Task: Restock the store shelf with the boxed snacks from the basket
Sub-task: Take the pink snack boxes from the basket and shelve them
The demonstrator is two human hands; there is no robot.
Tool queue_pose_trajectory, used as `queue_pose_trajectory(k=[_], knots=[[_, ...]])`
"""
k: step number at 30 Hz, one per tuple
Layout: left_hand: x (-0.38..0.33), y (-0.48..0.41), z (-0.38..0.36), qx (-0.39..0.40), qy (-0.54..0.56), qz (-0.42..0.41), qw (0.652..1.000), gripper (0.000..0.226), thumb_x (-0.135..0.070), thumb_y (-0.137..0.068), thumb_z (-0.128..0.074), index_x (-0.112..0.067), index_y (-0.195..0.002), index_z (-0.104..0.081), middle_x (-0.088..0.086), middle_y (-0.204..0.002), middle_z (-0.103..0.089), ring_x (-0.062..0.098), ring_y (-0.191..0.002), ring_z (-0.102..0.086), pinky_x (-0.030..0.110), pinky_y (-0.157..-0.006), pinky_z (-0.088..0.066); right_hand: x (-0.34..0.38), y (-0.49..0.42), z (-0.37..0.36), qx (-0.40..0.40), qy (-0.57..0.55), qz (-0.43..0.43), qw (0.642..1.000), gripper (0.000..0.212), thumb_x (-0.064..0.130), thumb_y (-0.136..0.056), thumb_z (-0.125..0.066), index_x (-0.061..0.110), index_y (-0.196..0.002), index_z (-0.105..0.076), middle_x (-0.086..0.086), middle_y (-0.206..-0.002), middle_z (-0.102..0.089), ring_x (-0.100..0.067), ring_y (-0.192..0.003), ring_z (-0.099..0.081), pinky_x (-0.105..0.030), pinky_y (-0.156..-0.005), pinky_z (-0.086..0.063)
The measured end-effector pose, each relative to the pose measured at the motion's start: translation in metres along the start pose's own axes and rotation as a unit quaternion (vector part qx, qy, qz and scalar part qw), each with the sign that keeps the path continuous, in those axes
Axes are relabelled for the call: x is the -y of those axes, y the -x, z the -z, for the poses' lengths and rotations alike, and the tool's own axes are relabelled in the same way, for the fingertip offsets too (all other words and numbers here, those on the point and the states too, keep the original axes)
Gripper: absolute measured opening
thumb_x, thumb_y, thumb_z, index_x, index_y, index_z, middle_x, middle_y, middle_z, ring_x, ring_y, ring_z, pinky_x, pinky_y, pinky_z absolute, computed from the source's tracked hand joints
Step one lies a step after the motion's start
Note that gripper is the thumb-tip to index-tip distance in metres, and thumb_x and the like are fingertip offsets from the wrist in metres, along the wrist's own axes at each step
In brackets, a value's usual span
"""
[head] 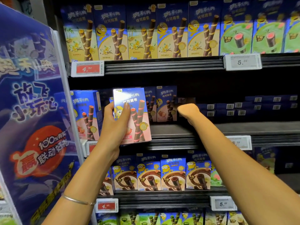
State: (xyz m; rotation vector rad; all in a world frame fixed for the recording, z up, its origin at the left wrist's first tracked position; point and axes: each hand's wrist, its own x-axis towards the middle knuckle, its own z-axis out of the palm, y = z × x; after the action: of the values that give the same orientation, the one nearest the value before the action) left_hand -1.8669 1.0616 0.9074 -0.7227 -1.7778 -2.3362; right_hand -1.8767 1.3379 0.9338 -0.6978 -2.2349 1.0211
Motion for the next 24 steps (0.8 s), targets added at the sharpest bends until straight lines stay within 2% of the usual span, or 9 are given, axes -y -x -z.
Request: queue_pose_trajectory(k=[1,3,6,8,12,15,17,20,24], knots=[[0.0,0.001,-0.004,0.002,0.0,-0.001,1.0,0.036,-0.051,-0.101,-0.062,-0.033,-0.131,-0.053,-0.002,-0.11,-0.079,0.017,-0.087,-0.08,0.025,-0.057,-0.06,0.002,0.011,0.006,-0.035,-0.018,0.011,0.999,0.019,0.023,-0.097,-0.056,0.005,-0.09,-0.061,-0.014,-0.103,-0.061,-0.028,-0.092,-0.056,-0.032,-0.074,-0.043],[0.0,0.001,-0.014,0.016,0.003,0.0,1.0,0.029,-0.052,-0.102,-0.061,-0.037,-0.125,-0.055,-0.001,-0.113,-0.078,0.017,-0.09,-0.079,0.029,-0.064,-0.064,0.013,0.043,0.016,-0.043,-0.154,0.052,0.986,0.033,0.04,-0.09,-0.064,0.007,-0.096,-0.064,-0.01,-0.097,-0.064,-0.025,-0.086,-0.06,-0.028,-0.065,-0.042],[0.003,0.002,-0.032,0.031,0.011,-0.007,0.999,0.019,-0.048,-0.103,-0.061,-0.039,-0.118,-0.055,-0.005,-0.107,-0.078,0.01,-0.082,-0.078,0.024,-0.059,-0.06,0.034,0.096,0.032,0.191,-0.32,0.09,0.924,0.06,0.069,-0.076,-0.067,0.02,-0.111,-0.065,-0.001,-0.098,-0.074,-0.015,-0.087,-0.073,-0.027,-0.063,-0.054],[0.001,0.003,-0.045,0.028,0.017,-0.016,0.999,0.02,-0.045,-0.104,-0.06,-0.036,-0.121,-0.054,-0.008,-0.105,-0.077,0.011,-0.084,-0.079,0.022,-0.059,-0.06,0.04,0.117,0.036,0.227,-0.293,0.133,0.919,0.059,0.062,-0.075,-0.076,0.025,-0.119,-0.06,0.007,-0.098,-0.075,-0.009,-0.091,-0.074,-0.026,-0.067,-0.057],[0.0,0.005,-0.065,0.049,0.035,-0.016,0.998,0.029,-0.055,-0.108,-0.043,-0.032,-0.123,-0.053,-0.009,-0.103,-0.079,0.011,-0.08,-0.079,0.027,-0.058,-0.061,0.037,0.127,0.04,0.124,-0.22,0.174,0.952,0.054,0.027,-0.08,-0.085,0.017,-0.124,-0.055,0.003,-0.094,-0.075,-0.01,-0.084,-0.075,-0.032,-0.075,-0.063],[-0.002,0.005,-0.069,0.056,0.052,0.02,0.997,0.047,-0.062,-0.107,-0.039,-0.028,-0.136,-0.052,-0.003,-0.125,-0.074,0.019,-0.105,-0.077,0.04,-0.081,-0.065,0.025,0.121,0.056,0.131,-0.258,0.126,0.949,0.046,0.022,-0.084,-0.083,0.012,-0.121,-0.059,-0.006,-0.102,-0.077,-0.021,-0.091,-0.076,-0.045,-0.083,-0.063],[0.001,-0.001,-0.064,0.014,0.004,-0.022,1.0,0.035,-0.039,-0.108,-0.052,-0.032,-0.143,-0.05,-0.01,-0.13,-0.065,0.006,-0.11,-0.071,0.028,-0.085,-0.058,0.013,0.112,0.069,0.113,-0.269,0.1,0.951,0.044,0.019,-0.084,-0.082,0.01,-0.121,-0.06,-0.007,-0.101,-0.077,-0.023,-0.089,-0.076,-0.05,-0.083,-0.061],[0.01,-0.006,-0.052,0.001,-0.058,-0.061,0.996,0.07,0.008,-0.093,-0.059,-0.036,-0.147,-0.046,-0.017,-0.117,-0.06,-0.009,-0.082,-0.068,0.021,-0.07,-0.056,-0.004,0.093,0.084,0.052,-0.256,0.085,0.961,0.042,0.014,-0.083,-0.083,0.008,-0.116,-0.059,-0.004,-0.095,-0.075,-0.013,-0.076,-0.075,-0.033,-0.061,-0.062],[0.015,-0.004,-0.045,0.001,-0.057,-0.049,0.997,0.086,0.013,-0.094,-0.06,-0.037,-0.158,-0.033,-0.019,-0.118,-0.063,-0.013,-0.081,-0.07,0.012,-0.057,-0.055,-0.028,0.057,0.095,-0.038,-0.123,0.085,0.988,0.044,0.02,-0.08,-0.085,0.007,-0.113,-0.059,-0.012,-0.108,-0.07,-0.029,-0.092,-0.071,-0.044,-0.078,-0.06]])
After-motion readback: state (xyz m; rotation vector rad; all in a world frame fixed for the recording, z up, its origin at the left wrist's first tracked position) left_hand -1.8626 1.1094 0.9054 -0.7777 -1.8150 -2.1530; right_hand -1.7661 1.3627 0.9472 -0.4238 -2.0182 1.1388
